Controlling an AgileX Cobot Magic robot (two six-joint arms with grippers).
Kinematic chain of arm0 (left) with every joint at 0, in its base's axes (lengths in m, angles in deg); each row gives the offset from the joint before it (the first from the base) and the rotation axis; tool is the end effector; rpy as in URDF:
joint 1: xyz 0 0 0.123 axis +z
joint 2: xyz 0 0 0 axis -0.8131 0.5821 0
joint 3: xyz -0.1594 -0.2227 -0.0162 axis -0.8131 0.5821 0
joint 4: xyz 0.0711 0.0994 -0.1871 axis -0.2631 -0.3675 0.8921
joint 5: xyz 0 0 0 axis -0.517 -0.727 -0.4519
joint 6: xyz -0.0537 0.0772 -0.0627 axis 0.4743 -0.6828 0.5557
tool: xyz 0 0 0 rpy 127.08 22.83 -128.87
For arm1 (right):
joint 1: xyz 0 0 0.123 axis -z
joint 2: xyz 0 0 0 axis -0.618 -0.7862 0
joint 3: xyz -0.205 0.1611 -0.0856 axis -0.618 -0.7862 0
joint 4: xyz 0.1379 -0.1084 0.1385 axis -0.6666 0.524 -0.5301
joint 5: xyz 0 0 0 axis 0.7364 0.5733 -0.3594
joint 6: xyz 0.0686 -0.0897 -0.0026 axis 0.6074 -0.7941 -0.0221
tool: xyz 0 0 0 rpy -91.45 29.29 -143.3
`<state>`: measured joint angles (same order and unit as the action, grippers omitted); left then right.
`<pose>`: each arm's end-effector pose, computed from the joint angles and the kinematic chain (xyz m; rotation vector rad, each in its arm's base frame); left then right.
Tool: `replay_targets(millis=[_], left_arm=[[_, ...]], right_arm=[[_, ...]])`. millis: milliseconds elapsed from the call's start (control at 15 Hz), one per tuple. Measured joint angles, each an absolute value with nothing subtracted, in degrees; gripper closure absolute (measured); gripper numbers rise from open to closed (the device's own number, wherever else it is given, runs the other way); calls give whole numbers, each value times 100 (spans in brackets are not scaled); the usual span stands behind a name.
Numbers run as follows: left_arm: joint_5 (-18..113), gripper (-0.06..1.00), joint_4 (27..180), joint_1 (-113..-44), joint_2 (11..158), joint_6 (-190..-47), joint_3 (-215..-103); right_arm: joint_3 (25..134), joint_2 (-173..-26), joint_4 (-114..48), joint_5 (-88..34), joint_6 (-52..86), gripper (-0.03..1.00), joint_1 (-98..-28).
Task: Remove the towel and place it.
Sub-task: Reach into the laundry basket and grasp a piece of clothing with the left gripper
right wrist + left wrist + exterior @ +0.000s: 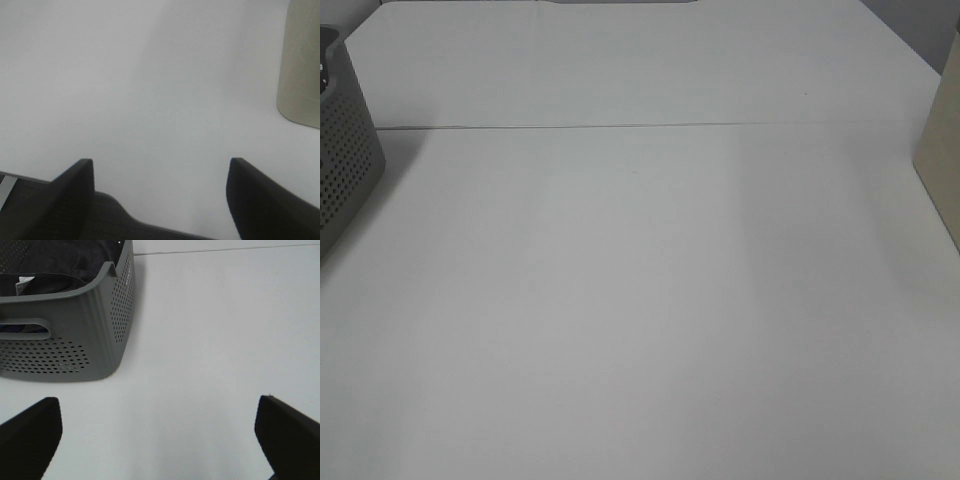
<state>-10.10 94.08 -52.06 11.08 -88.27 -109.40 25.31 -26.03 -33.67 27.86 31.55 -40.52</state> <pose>-0.0032 -0.0074 0.2575 0.0237 2.0304 -0.0254 -0.0008 0.0151 0.2369 -0.2019 2.1215 0.1237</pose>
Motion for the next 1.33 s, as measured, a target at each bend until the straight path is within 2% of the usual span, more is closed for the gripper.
replay_targets(millis=[1333], left_arm=[[-1010,-5,9408,-5206,1108,-8844,-10940]], right_arm=[[2531,-2603,-3367,2786,3155,25,-4052]])
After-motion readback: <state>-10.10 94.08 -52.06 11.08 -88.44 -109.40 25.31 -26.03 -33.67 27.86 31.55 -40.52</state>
